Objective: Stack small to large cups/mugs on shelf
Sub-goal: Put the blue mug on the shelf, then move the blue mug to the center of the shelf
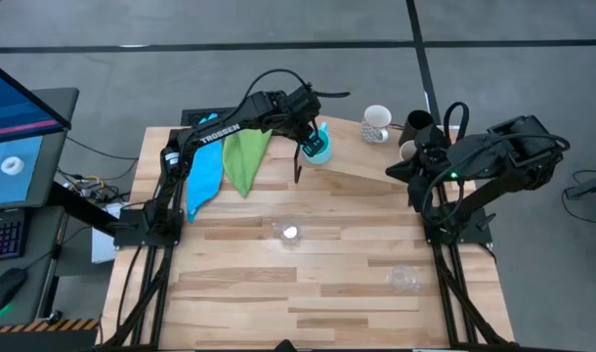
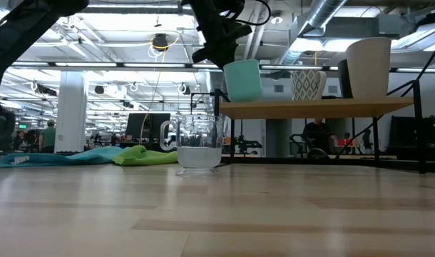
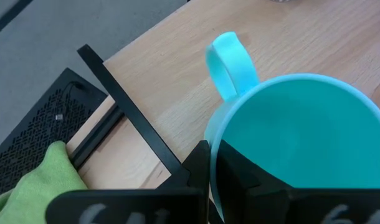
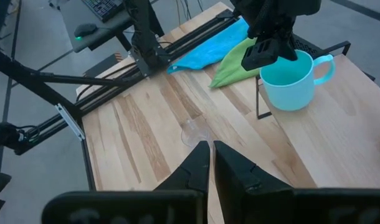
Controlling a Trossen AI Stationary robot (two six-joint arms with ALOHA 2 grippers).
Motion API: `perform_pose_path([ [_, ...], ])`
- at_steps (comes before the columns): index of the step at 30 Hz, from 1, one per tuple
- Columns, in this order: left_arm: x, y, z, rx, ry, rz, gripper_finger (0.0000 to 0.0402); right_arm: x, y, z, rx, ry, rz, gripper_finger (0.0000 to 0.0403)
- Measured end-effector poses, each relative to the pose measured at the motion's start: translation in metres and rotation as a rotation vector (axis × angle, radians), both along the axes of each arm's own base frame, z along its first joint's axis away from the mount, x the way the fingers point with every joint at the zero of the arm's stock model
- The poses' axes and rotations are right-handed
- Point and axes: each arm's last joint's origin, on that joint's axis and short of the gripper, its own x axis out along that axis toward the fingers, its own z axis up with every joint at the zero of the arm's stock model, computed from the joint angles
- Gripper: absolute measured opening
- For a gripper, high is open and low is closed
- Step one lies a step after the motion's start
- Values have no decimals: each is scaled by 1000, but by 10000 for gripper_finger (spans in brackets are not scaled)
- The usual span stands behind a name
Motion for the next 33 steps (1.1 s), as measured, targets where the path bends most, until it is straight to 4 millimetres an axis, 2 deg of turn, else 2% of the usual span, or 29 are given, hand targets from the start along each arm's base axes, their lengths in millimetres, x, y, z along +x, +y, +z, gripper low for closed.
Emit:
perform_pose_path([
  [22,0,0,0,9,7,-16,1,0,0,0,0,0,0,43],
  [33,0,0,0,10,7,-16,63,0,0,0,0,0,0,43],
])
